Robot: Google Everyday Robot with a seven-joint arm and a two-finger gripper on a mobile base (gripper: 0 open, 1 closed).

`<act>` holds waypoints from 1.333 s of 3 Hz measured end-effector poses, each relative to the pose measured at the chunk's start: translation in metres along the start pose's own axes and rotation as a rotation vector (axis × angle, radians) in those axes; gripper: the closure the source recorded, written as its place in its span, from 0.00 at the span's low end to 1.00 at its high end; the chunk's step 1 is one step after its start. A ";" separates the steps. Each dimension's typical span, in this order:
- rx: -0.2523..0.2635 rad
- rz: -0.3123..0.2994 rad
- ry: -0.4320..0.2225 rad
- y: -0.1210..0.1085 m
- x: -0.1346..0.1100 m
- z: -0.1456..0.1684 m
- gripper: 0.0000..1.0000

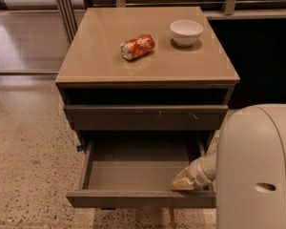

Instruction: Open middle drawer

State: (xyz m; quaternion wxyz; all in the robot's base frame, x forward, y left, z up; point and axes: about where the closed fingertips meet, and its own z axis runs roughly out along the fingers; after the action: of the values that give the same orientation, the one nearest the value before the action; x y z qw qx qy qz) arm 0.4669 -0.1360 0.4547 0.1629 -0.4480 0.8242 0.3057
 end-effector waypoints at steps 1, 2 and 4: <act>0.000 0.000 0.000 0.000 0.000 0.000 0.82; 0.023 -0.041 -0.036 0.010 -0.005 -0.012 0.60; 0.083 -0.128 -0.094 0.032 -0.012 -0.043 0.13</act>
Offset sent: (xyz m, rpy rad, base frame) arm -0.0133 -0.0058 0.0410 0.0432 -0.1508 0.0094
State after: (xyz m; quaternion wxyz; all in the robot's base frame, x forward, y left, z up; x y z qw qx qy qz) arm 0.4462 -0.1433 0.5055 0.2390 -0.4778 0.7972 0.2811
